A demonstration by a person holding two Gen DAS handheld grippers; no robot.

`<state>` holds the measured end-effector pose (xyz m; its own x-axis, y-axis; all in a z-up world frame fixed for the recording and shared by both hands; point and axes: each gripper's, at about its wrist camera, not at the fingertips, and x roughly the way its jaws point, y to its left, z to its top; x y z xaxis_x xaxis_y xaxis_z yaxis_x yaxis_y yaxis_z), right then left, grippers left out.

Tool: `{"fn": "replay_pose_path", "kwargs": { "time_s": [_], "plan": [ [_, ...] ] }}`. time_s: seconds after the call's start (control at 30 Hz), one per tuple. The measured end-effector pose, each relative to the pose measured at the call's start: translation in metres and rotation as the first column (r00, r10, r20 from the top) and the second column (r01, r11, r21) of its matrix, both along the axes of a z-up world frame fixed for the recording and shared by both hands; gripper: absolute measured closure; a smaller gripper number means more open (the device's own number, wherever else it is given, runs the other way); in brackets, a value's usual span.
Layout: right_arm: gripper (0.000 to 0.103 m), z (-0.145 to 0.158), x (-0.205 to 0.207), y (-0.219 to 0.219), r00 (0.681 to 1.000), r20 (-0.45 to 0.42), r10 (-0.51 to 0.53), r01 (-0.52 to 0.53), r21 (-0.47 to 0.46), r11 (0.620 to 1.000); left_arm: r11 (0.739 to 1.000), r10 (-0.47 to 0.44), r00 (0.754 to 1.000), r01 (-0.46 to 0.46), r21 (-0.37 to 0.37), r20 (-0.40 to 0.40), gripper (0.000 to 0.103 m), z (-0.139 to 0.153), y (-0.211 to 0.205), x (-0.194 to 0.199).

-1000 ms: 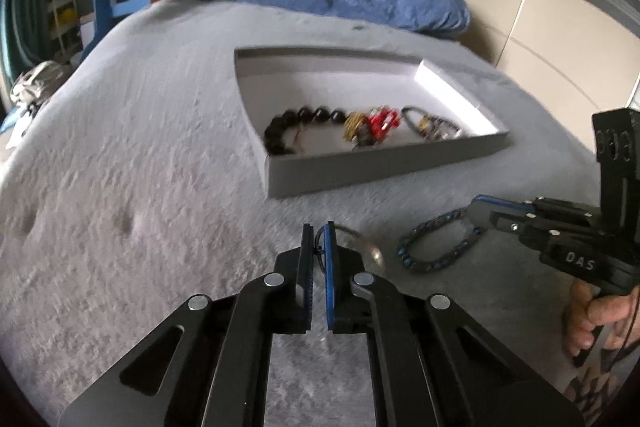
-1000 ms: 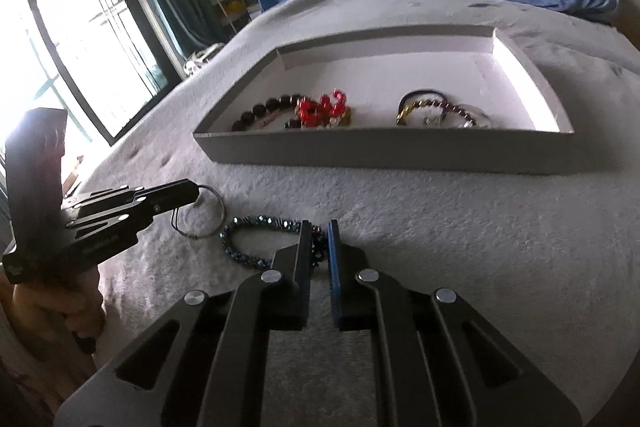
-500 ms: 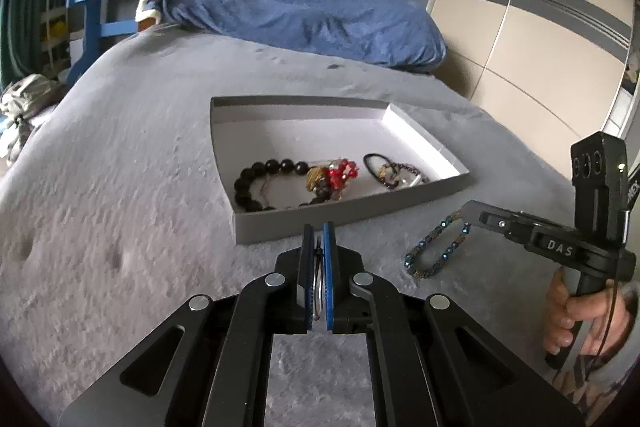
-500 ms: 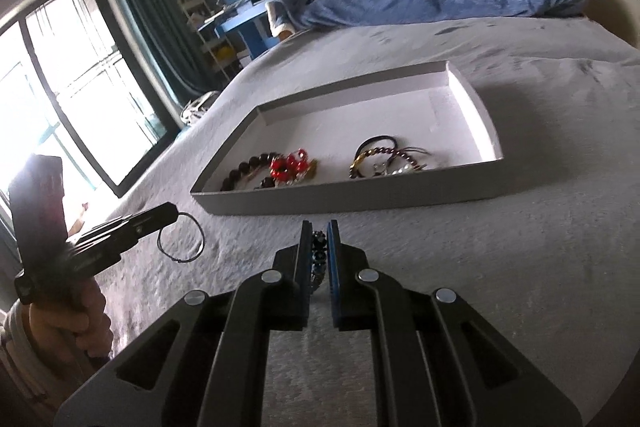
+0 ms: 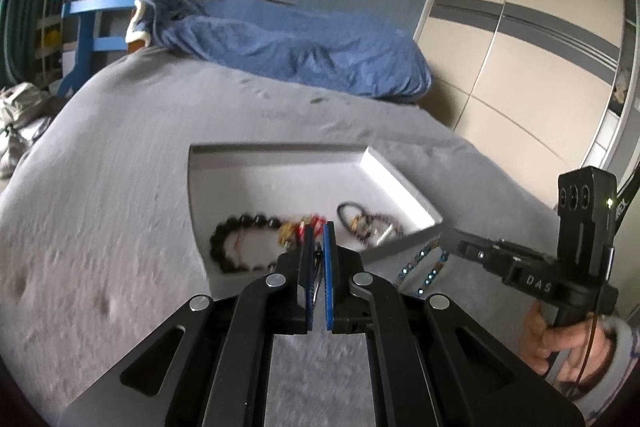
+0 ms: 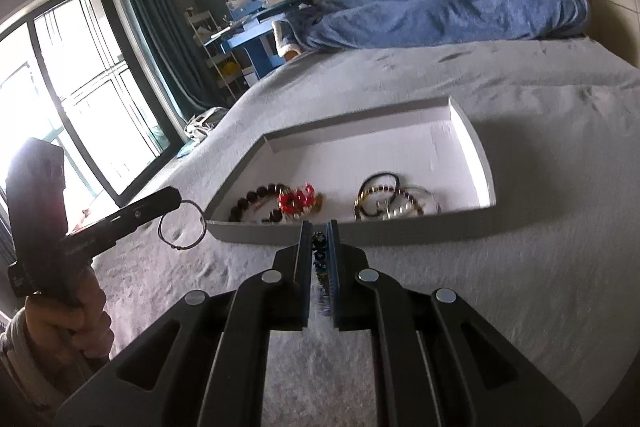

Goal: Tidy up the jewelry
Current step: 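Carry the bangle and blue bead bracelet over the tray with both tools, then open both tools to drop the bangle and blue bracelet into the tray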

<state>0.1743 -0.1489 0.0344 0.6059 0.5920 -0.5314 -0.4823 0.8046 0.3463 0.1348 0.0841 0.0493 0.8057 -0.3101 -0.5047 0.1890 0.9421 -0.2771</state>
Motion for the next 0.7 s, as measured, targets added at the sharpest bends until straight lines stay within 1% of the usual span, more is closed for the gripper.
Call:
{"fn": "replay_pose_path", "kwargs": {
  "time_s": [0.17, 0.23, 0.4, 0.6, 0.7],
  "plan": [
    [0.096, 0.02, 0.012, 0.002, 1.0, 0.028, 0.002, -0.002, 0.02, 1.0, 1.0, 0.008, 1.0, -0.007, -0.018, 0.021, 0.098, 0.012, -0.004, 0.014],
    [0.096, 0.03, 0.016, 0.007, 0.999, 0.048, 0.014, -0.014, 0.014, 1.0, 1.0, 0.007, 1.0, -0.007, -0.02, 0.027, 0.098, 0.016, -0.008, 0.02],
    [0.096, 0.047, 0.028, 0.017, 0.996, 0.079, 0.035, -0.036, 0.01, 0.999, 1.0, 0.007, 0.999, -0.007, -0.006, 0.043, 0.098, 0.024, -0.016, 0.029],
    [0.096, 0.055, 0.04, 0.022, 0.995, 0.098, 0.036, -0.038, 0.017, 0.999, 1.0, 0.015, 0.997, -0.014, -0.016, 0.078, 0.098, 0.036, -0.02, 0.039],
    [0.096, 0.05, 0.054, 0.024, 0.997, 0.077, 0.024, -0.024, 0.001, 1.0, 1.0, 0.02, 0.998, -0.02, -0.007, 0.062, 0.098, 0.032, -0.023, 0.049]
  ]
}}
